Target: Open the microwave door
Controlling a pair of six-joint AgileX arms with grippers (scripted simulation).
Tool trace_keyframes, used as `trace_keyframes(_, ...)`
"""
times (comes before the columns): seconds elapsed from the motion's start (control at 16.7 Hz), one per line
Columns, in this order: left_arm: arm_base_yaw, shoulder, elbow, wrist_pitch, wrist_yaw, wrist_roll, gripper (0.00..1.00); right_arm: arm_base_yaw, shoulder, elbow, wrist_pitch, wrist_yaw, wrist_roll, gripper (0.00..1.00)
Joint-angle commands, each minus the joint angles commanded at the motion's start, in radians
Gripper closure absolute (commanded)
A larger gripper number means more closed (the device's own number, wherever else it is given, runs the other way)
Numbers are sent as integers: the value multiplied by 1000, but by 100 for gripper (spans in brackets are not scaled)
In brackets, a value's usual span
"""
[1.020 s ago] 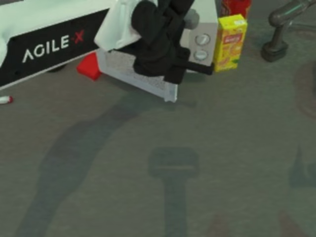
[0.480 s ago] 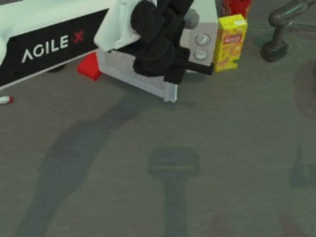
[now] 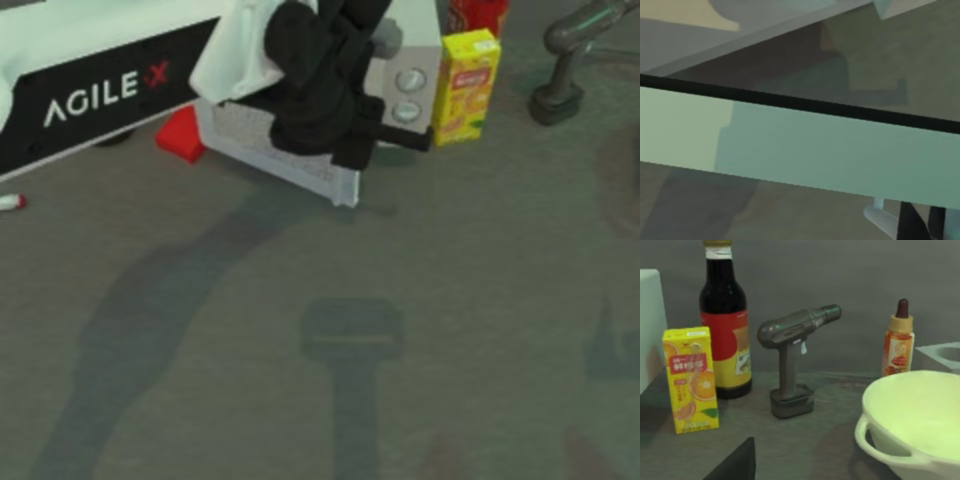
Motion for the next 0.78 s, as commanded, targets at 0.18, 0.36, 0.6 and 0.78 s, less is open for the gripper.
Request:
trace_keyframes(0.18, 0, 0, 0, 0, 0, 0, 100, 0, 0, 0, 0, 0, 0, 0)
trace_keyframes(0.36, -6, 4, -2, 0, 6, -4, 100, 0, 0, 0, 0, 0, 0, 0)
trace_keyframes(0.6, 8, -33, -51, 19, 30, 45, 100, 0, 0, 0, 0, 0, 0, 0)
trace_keyframes(0.78, 24, -77, -105, 44, 61, 106, 100, 0, 0, 0, 0, 0, 0, 0)
